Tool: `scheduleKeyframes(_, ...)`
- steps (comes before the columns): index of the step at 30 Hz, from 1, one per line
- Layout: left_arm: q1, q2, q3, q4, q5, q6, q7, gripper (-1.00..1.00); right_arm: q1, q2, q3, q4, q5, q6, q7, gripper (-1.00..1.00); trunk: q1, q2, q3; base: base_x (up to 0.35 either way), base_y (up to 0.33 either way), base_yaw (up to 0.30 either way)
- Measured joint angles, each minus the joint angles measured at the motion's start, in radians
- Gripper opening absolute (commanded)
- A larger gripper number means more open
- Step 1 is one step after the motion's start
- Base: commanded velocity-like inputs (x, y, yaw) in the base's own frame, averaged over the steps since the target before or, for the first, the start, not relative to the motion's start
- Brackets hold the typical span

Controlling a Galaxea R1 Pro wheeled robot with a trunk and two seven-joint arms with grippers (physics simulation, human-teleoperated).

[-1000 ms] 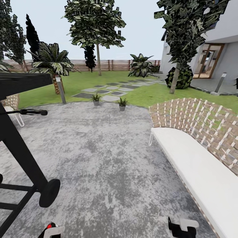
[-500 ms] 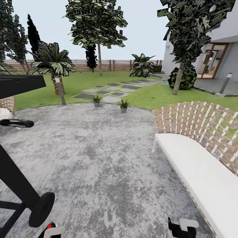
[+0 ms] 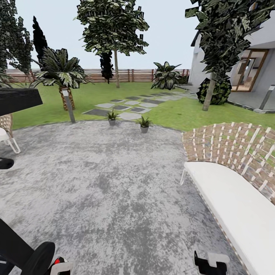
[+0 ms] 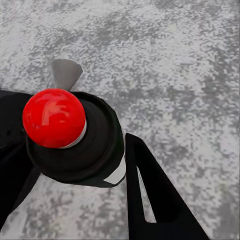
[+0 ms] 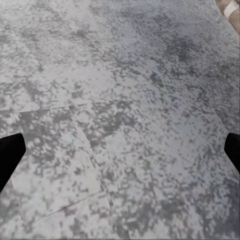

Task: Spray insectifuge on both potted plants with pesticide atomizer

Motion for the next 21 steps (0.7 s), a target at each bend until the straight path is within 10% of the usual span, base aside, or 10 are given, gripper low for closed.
scheduleKeyframes(21, 0.0, 0.0, 0.0, 0.0, 0.0, 0.0, 0.0, -1.0, 0.0, 0.0, 0.0, 0.0, 0.0, 0.0, 0.0, 1.0, 0.0, 0.0, 0.0, 0.339, 0.0, 0.0)
